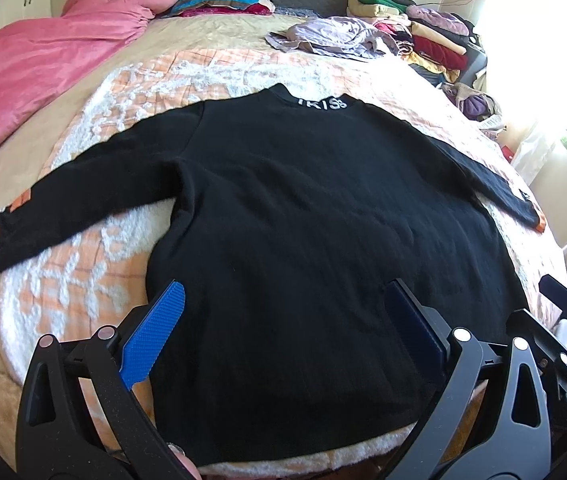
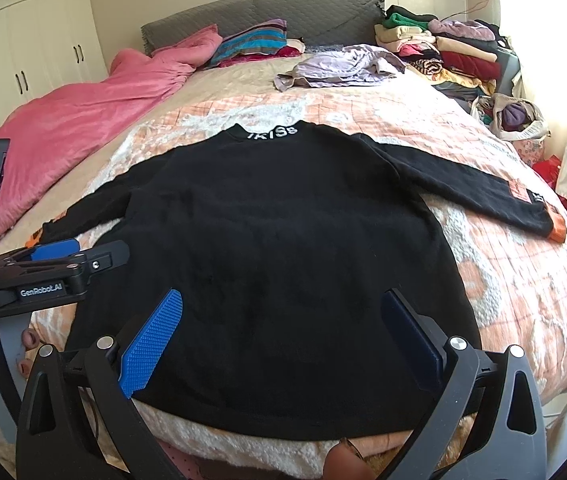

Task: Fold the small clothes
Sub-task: 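Move the right tool toward the orange cuff of a sweatshirt sleeve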

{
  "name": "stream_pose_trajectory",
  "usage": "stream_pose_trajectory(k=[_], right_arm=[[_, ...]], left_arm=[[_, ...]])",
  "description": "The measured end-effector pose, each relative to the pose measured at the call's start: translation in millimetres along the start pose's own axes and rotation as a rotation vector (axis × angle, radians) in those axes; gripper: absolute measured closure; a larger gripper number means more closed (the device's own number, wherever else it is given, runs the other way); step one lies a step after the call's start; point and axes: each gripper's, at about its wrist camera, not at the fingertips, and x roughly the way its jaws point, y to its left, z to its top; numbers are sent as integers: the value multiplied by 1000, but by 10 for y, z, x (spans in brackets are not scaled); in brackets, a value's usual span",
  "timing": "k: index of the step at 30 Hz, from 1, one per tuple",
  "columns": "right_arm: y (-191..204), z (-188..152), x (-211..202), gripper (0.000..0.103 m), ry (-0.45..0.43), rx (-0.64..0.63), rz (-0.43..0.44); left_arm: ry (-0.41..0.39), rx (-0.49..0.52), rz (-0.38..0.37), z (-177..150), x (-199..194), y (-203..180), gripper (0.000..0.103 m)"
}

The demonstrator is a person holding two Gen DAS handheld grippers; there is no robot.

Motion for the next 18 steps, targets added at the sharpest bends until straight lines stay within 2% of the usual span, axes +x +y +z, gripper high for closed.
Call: stream_pose_trajectory(k=[18], right_arm=[[24,634,315,4,-11,48,78]], left_arm=[[-41,3,10,696,167,72,9]])
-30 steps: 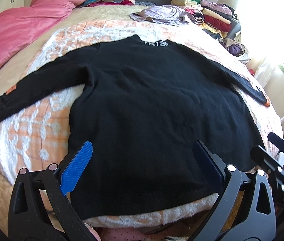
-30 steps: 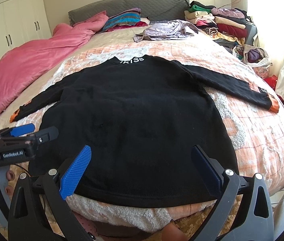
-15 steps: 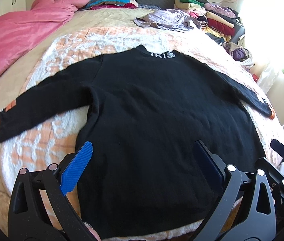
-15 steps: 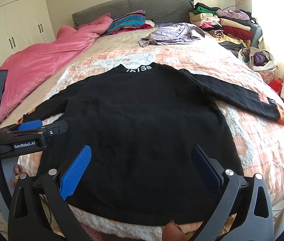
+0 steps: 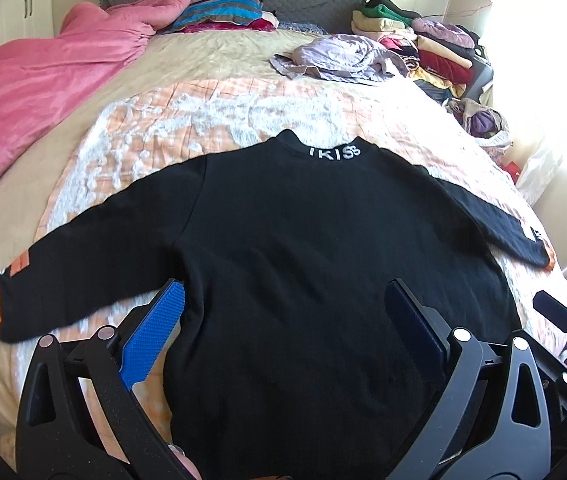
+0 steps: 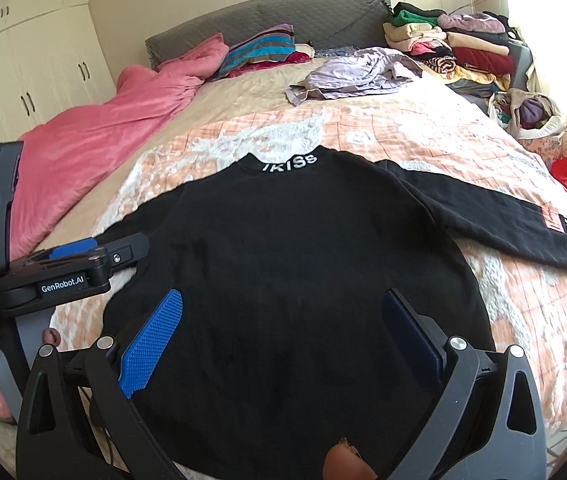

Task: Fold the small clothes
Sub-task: 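Move the right tool toward the orange cuff of a sweatshirt sleeve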

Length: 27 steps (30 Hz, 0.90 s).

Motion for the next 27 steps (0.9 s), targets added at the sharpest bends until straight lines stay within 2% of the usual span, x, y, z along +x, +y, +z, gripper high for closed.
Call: stream_pose_trajectory(k=[4,15,22,27], right_arm=[[-57,168,68,4,-9,30,26],[-306,590,241,4,-56,89,-22],[-643,959,350,4,-94,167,-73],[-902,1076,436,4,-101,206,-131]], left_arm=[[1,-6,0,118,76,7,9],[-12,13,-5,549,274,-61,9],[24,43,-22,693,556,-143,9],[52,37,-33,752,770,-131,9]])
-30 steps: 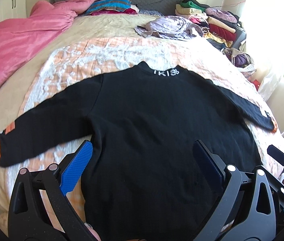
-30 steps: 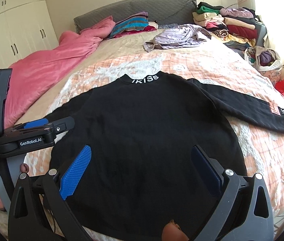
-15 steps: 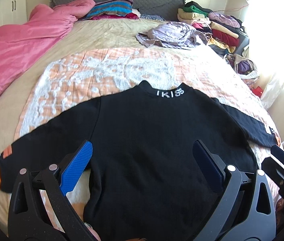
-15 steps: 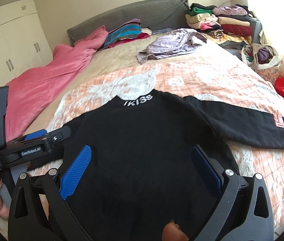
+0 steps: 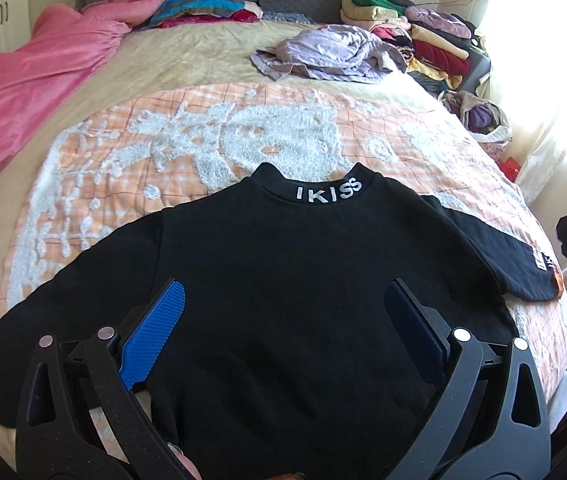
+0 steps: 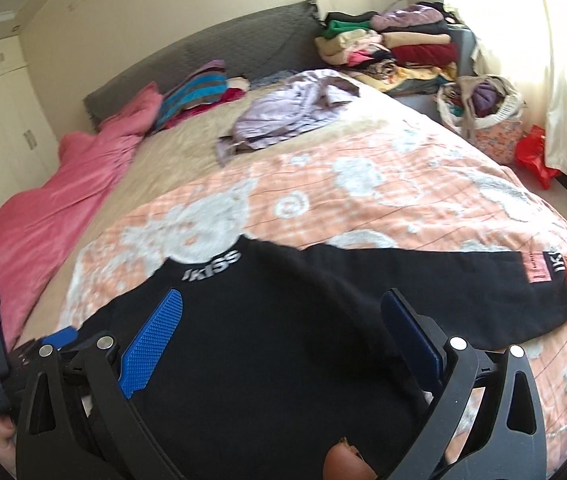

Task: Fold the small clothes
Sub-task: 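Move the right tool toward the orange cuff of a sweatshirt sleeve, then grasp the orange sleeve cuff with the right tool and lift it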

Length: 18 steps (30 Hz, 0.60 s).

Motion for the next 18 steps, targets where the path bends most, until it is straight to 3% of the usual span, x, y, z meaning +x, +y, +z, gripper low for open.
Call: stream_pose_trajectory(k=[7,13,18], right_arm=[[-499,66,130,4,-11,95,-105],[-1105,42,164,4,-38,199,-266],[-1537,9,123,4,-50,305,-320]], left_arm=[[-2,15,-6,81,134,-41,9],[10,25,-37,63,305,-110,9],[37,47,-55,3,484,-185,9]])
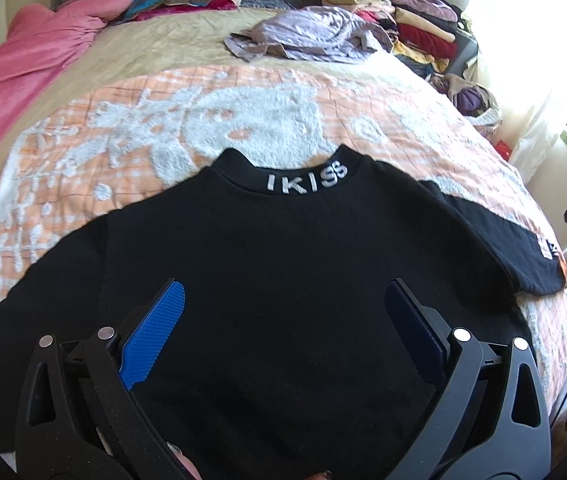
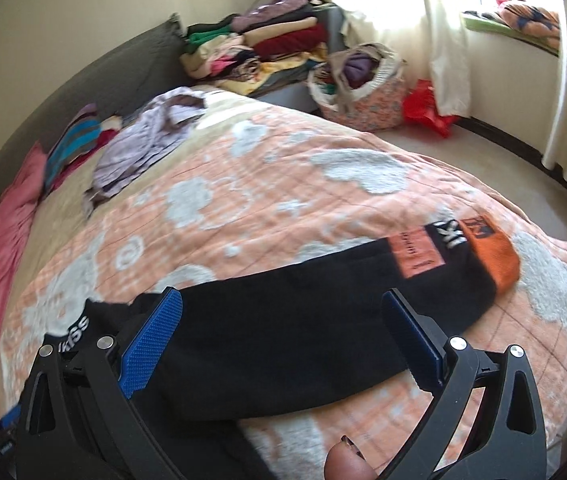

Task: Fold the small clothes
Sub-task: 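Grasp the orange sleeve cuff with the right tool and lift it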

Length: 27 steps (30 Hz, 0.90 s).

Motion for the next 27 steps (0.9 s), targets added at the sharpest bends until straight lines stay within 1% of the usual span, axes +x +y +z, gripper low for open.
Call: stream_pose_trajectory(k=[4,5,10,14,15,19,21,23,25,26,27], right_arm=[[-347,49,85,4,-9,75,-82],[-409,58,109,4,-6,88,-91],[-850,75,301,4,33,206,-158],[-1140,32,398,4,56,279,-222],[-1198,17,420,4,62,294,-229],[-1465,-66,647,4,132,390,-175],[-1527,-77,697,5,123,406,-161],[-1570,-55,694,20,86,427,-154],[-1618,-37,685,56,60,450,-144],[-1640,-37,681,63,54,458,-137],[-1659,-37,673,74,48,467,-119]], left_arm=[[11,9,-9,-38,107,-22,9],[10,13,-11,-41,124,-28,9],[10,20,-34,-74,198,-36,9],[20,21,-31,-97,253,-27,9],[22,19,-32,-102,260,-21,9],[28,8,-39,-120,249,-11,9],[25,4,-43,-120,221,-11,9],[22,-3,-47,-123,200,-1,9],[19,-16,-53,-111,165,23,9],[16,-22,-54,-105,146,35,9],[12,-29,-57,-93,118,51,9]])
